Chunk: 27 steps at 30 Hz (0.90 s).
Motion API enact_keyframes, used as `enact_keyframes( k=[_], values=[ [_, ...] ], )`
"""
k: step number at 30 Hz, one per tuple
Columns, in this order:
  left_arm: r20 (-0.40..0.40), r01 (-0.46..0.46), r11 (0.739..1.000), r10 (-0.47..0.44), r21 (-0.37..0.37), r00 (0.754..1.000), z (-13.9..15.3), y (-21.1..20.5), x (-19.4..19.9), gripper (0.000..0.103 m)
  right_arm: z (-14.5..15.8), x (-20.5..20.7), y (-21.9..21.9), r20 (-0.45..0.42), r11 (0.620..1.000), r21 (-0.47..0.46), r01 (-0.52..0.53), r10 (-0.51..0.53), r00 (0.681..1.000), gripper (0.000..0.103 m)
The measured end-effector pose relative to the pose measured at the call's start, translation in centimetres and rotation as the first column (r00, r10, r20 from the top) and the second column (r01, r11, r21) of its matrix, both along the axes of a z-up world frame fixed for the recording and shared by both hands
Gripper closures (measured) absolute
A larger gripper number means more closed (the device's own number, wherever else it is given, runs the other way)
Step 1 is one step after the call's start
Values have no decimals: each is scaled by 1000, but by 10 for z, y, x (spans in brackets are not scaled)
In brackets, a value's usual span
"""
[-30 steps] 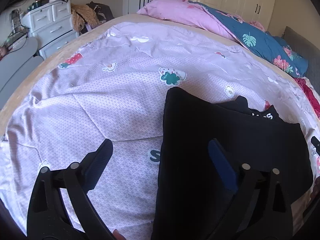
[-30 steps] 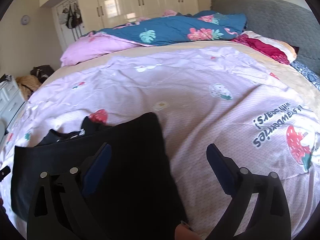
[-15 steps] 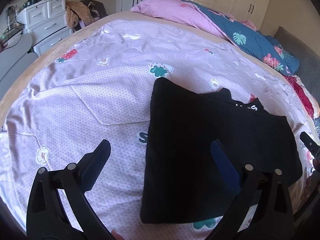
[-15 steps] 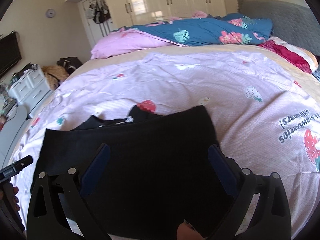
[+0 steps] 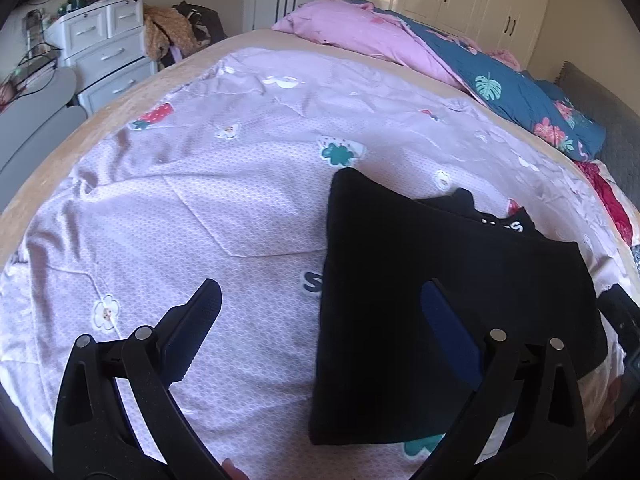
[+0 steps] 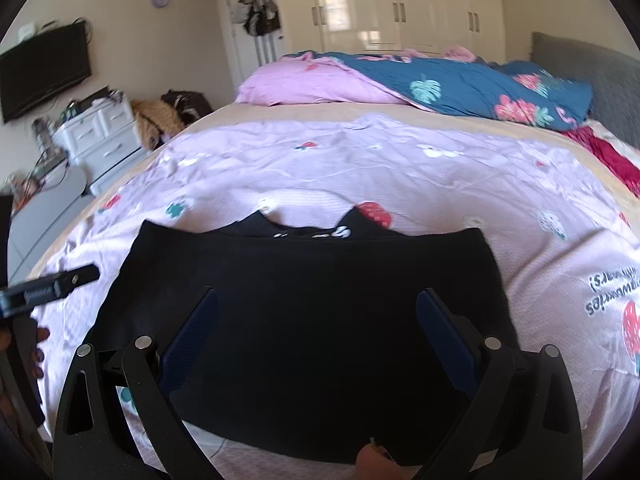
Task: Fold small clothes
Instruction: 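Grasp the folded black shirt's edge with the right tool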
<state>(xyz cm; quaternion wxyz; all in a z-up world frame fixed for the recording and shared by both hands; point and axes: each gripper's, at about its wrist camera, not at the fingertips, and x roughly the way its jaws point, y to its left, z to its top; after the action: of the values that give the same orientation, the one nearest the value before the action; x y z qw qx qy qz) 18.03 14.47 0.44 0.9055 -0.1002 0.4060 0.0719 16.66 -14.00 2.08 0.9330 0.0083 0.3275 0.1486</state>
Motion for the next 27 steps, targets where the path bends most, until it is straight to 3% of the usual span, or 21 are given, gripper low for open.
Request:
enact_keyframes(
  k=[13, 20, 27],
  values=[
    [-25, -84, 996, 85, 38, 996, -10, 27, 9, 9, -16, -26, 75, 17, 969, -156, -194, 199, 980, 5],
    [-29, -114, 993, 115, 30, 993, -14, 36, 14, 9, -32, -46, 116, 28, 914, -284, -290, 310, 950, 5],
    [-29, -126, 992, 127, 32, 992, -17, 39, 20, 9, -52, -55, 147, -11, 876, -338, -345, 363, 932, 5]
  ],
)
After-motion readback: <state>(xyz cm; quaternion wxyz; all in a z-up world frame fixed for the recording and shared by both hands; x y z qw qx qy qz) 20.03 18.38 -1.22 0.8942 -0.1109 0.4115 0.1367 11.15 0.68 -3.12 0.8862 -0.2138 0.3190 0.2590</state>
